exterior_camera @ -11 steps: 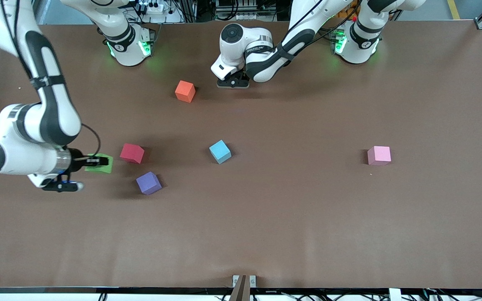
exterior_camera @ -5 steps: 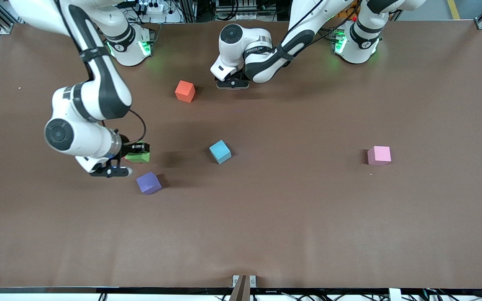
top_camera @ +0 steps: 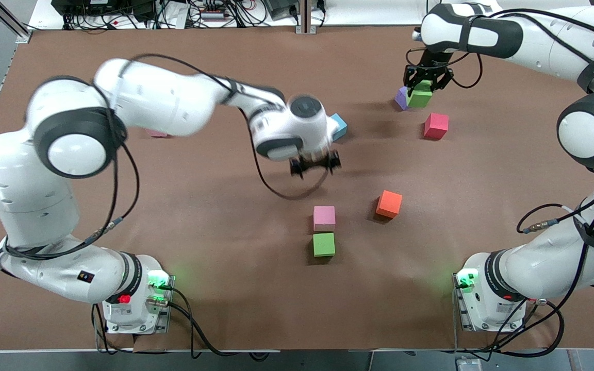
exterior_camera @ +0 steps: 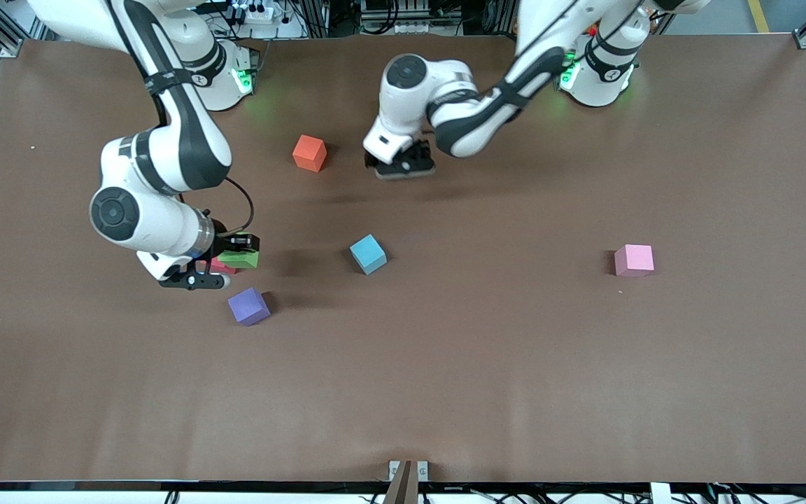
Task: Arrange blocks into number 1
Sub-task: 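Carry the pink and green cubes toward the lone green cube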
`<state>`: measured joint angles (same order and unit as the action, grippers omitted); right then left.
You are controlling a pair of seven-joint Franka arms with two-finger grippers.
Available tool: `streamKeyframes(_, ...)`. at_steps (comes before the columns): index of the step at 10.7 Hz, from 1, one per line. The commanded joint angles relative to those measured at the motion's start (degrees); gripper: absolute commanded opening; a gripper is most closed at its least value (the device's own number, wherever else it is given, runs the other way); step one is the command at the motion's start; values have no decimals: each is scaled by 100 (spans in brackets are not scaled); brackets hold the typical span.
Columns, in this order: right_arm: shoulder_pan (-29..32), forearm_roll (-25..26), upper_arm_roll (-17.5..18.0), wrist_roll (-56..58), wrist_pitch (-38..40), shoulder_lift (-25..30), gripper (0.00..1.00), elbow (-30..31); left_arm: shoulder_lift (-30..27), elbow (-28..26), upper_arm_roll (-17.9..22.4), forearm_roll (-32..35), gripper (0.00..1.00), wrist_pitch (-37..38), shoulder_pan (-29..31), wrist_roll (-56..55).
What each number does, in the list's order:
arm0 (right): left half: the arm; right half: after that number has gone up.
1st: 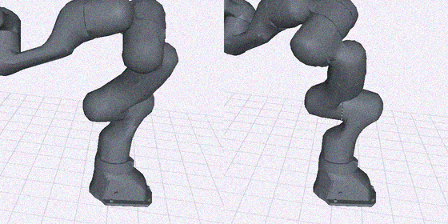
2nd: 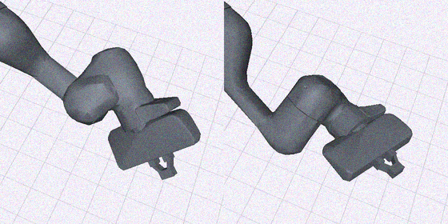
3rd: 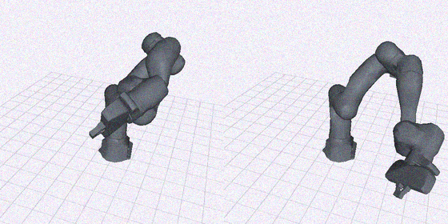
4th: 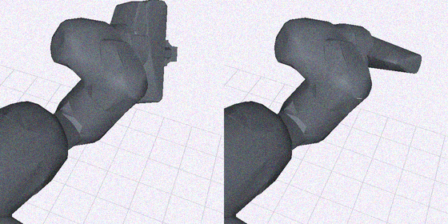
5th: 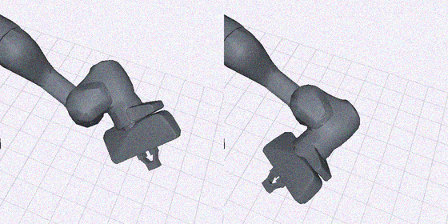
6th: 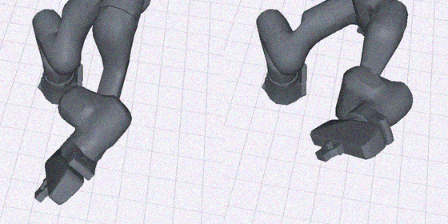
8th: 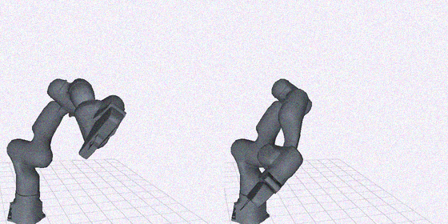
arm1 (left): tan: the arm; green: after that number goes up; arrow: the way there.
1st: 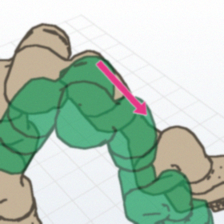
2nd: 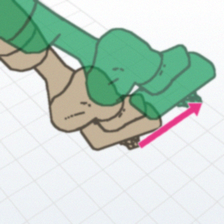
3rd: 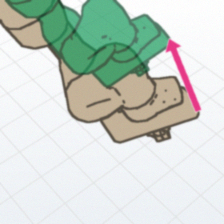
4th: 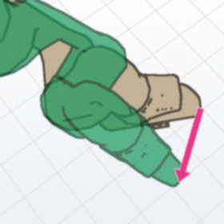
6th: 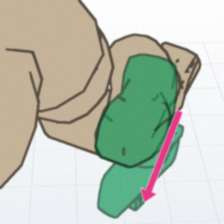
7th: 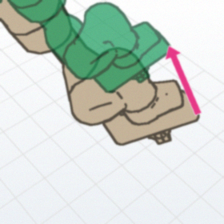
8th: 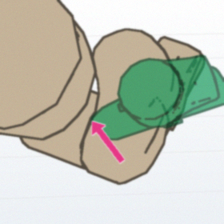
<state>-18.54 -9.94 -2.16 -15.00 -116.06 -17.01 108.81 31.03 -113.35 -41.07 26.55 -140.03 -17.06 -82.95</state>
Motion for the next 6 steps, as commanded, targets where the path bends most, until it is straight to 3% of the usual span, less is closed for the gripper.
streamKeyframes(1,-744,-79,-48,-807,-372,128,0,167,-579,-135,-41,131,100,299,814,679)
streamKeyframes(4,-2000,-70,-56,-2248,-960,-108,0,167,-975,-134,37,78,100,669,1862,1997)
streamKeyframes(6,-2722,-61,-56,-3049,-1295,-486,0,167,-1186,-161,388,52,100,827,2319,3481)
